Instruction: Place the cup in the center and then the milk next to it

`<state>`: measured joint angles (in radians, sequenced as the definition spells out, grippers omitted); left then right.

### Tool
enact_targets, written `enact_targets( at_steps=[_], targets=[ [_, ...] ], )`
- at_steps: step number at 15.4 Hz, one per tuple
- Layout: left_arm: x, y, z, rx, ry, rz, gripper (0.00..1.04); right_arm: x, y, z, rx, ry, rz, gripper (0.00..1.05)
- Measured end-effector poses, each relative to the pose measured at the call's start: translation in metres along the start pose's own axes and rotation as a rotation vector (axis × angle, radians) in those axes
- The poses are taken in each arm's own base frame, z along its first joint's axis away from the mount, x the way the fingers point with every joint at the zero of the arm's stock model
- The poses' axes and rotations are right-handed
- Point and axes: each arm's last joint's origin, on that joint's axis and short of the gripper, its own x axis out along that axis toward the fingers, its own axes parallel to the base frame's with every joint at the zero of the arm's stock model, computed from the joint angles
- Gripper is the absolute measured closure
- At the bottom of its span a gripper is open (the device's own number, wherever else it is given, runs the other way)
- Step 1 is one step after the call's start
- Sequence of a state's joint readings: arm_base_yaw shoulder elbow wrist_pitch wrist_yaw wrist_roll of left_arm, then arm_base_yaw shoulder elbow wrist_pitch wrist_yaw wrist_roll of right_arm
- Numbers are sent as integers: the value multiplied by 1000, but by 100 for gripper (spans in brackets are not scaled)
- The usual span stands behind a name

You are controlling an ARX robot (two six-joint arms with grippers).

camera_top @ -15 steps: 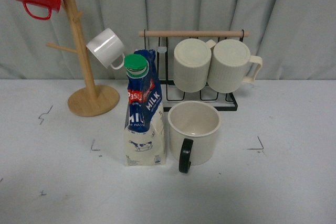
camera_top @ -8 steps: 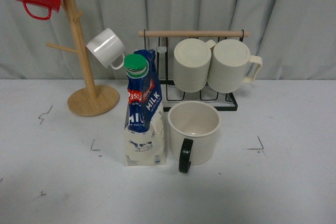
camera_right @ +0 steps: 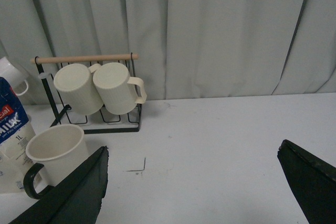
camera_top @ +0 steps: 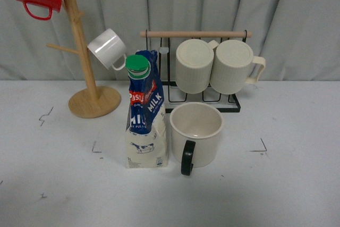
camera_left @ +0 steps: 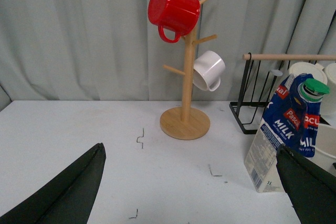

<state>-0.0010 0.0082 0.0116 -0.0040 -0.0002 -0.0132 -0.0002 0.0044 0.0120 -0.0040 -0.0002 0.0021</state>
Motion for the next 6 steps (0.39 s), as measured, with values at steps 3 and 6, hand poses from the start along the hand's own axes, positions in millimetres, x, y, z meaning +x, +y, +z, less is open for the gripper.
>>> enact_targets(
  at_steps=[3,6],
  targets=[
    [0,0,0,0,0,0,7,0,0,0,0,0,0,7],
    [0,0,0,0,0,0,7,0,0,0,0,0,0,7]
  ],
)
